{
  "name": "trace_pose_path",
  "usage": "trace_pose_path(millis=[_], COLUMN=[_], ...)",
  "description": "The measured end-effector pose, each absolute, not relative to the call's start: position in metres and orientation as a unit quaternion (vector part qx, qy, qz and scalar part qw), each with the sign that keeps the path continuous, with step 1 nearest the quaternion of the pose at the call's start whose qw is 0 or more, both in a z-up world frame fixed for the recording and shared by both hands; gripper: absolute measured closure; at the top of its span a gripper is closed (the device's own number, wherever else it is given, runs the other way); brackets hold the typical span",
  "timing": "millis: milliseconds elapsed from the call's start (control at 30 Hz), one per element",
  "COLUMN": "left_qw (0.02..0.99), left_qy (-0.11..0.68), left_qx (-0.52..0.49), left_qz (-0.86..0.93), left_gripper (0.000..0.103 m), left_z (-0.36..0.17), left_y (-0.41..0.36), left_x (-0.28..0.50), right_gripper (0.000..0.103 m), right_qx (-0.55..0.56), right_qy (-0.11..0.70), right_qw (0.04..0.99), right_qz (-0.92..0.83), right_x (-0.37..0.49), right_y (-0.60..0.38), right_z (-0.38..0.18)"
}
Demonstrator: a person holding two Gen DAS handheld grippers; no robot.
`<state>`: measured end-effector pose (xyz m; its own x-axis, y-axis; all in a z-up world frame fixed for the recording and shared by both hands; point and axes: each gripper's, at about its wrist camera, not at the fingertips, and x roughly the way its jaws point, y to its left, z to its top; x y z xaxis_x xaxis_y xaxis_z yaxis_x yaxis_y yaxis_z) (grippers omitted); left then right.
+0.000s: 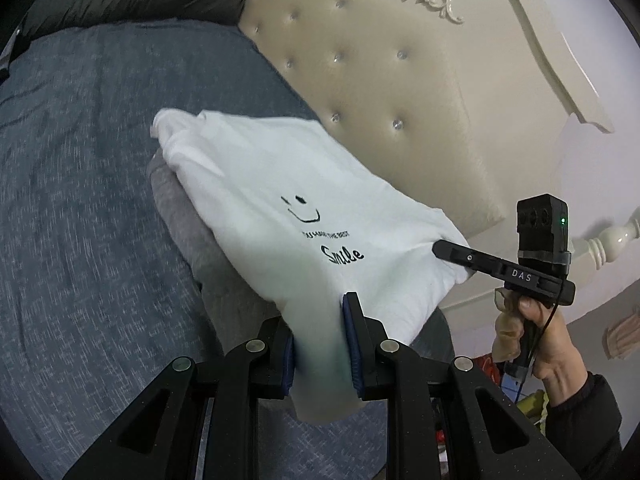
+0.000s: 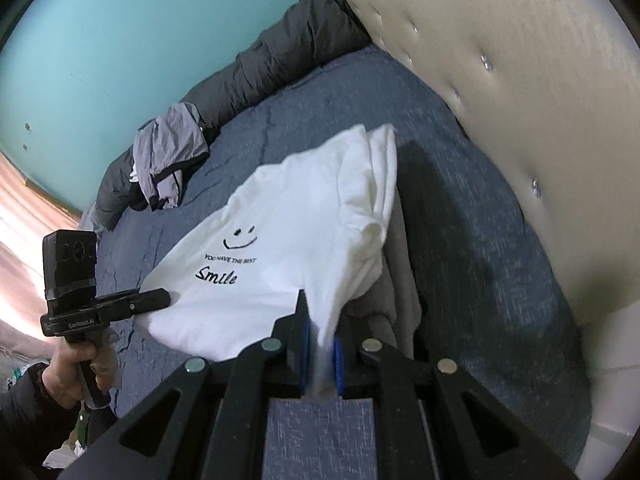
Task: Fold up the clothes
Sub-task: 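Lower the shirt onto the grey garment and open the left gripper while the right gripper holds, then pinch the shirt's folded edge with the right gripper and straighten it on the stack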
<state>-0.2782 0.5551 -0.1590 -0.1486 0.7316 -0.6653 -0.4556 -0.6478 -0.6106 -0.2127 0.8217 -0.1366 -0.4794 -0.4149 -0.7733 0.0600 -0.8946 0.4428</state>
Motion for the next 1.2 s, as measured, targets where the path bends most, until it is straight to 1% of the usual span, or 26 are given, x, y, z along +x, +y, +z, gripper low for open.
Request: trace_pose_path(millis=[367, 533, 633, 667, 700, 767, 833, 933, 1033, 1100, 1200], left_qw=[0.393, 0.397, 0.401, 0.402, 0.402, 0.405, 0.412, 0.410, 0.410, 0.413, 0.422], left_qy=[-0.141, -0.147, -0.157, -0.161, -0.165, -0.167, -0.156, -0.120, -0.108, -0.102, -0.086], left_qx=[-0.534, -0.534, -0.532, -0.531, -0.531, -0.531, -0.523, -0.502, -0.479, -0.464, -0.457], left_qz=[0.736, 0.732, 0.730, 0.728, 0.727, 0.725, 0.730, 0.752, 0.769, 0.776, 0.778], left_gripper=[0.080, 0.080, 0.080, 0.079, 0.079, 0.077, 0.078, 0.078, 0.079, 0.079, 0.079], left_z=[-0.185, -0.197, -0.203, -0.204, -0.205, -0.202, -0.193, -0.172, -0.154, -0.143, -0.134], left_y=[0.550, 0.547, 0.544, 0.543, 0.542, 0.540, 0.536, 0.527, 0.520, 0.519, 0.530], left_x=[-0.265, -0.260, -0.259, -0.259, -0.259, -0.260, -0.257, -0.252, -0.249, -0.248, -0.251], right_gripper=[0.094, 0.094, 0.091, 0.085, 0.081, 0.078, 0.077, 0.077, 0.077, 0.077, 0.077], right_qx=[0.515, 0.509, 0.502, 0.499, 0.496, 0.489, 0.483, 0.469, 0.446, 0.420, 0.401], right_qy=[-0.212, -0.241, -0.257, -0.260, -0.261, -0.249, -0.223, -0.170, -0.152, -0.149, -0.127], right_qw=[0.135, 0.133, 0.124, 0.116, 0.109, 0.096, 0.082, 0.055, 0.027, 0.026, 0.058], right_qz=[-0.820, -0.815, -0.816, -0.818, -0.821, -0.831, -0.843, -0.865, -0.882, -0.895, -0.906], right_x=[-0.198, -0.190, -0.186, -0.184, -0.181, -0.177, -0.174, -0.171, -0.166, -0.161, -0.164], right_y=[0.831, 0.839, 0.845, 0.847, 0.849, 0.849, 0.846, 0.840, 0.841, 0.837, 0.817], right_z=[-0.172, -0.188, -0.194, -0.195, -0.195, -0.190, -0.183, -0.168, -0.153, -0.139, -0.123])
